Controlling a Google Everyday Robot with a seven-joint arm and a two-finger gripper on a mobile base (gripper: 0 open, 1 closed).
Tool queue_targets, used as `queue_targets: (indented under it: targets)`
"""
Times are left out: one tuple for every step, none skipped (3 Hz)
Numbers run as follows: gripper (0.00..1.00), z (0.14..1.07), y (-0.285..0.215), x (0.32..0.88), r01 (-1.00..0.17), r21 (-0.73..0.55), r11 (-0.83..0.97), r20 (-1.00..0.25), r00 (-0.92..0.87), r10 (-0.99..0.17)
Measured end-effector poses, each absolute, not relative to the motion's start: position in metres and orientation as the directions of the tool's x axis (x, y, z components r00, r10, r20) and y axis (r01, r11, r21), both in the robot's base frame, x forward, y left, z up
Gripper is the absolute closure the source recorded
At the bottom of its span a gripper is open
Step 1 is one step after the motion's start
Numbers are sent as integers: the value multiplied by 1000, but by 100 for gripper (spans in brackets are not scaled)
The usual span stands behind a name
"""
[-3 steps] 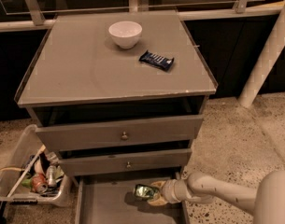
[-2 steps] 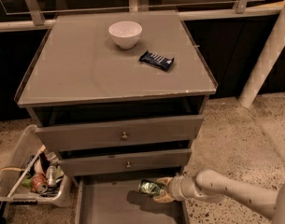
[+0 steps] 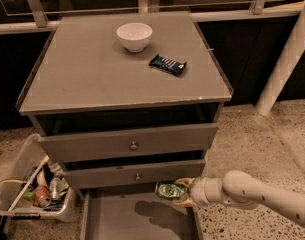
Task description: Pick green can from bottom drawer and place on counter
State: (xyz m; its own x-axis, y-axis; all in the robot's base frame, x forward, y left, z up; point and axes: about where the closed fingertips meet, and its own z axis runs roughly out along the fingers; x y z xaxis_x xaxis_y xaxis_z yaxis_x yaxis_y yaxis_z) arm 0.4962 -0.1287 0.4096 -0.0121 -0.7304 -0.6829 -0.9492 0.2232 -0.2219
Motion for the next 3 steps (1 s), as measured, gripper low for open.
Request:
queue_targets:
  targets:
    - [100,410,-129,496,-949,-222,223,-683,-12,-730]
    - [100,445,-127,489,-942,-271,195,-682,45,-730]
    - [100,510,-118,472,-922,-367,120,-663,169,-729]
